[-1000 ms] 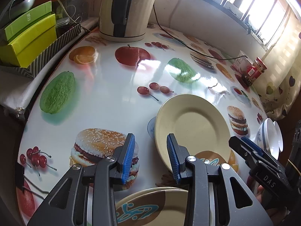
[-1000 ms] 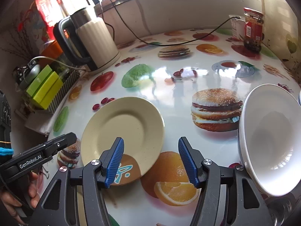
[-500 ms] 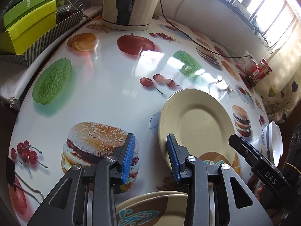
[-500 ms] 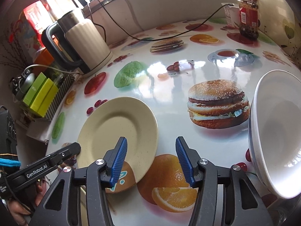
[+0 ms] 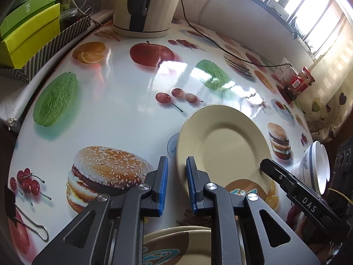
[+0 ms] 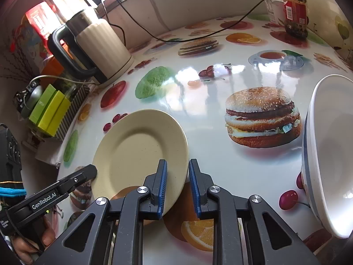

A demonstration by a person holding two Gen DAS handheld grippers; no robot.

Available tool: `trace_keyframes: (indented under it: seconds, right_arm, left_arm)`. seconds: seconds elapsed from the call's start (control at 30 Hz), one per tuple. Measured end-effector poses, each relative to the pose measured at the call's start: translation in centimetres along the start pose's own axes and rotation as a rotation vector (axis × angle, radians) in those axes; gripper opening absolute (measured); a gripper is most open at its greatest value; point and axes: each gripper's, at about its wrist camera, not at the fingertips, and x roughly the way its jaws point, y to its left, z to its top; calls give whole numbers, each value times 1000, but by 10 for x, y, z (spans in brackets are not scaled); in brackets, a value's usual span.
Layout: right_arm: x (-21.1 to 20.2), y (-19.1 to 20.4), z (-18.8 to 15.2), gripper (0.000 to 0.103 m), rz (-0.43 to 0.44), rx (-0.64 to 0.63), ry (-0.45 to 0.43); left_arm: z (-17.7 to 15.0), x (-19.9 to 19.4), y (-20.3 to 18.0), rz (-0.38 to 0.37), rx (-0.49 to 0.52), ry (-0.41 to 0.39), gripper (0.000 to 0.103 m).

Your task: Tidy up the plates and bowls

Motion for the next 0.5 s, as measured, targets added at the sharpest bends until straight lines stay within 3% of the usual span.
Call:
trace_keyframes:
  seconds: [0.2, 0.5]
  right_arm:
    - [0, 0, 0, 18, 4, 3, -1]
    - [0, -1, 0, 18, 4, 5, -1]
  left_arm:
    - [-1, 0, -3, 3, 13, -3, 10]
    - [-1, 1, -4, 10, 16, -8, 9]
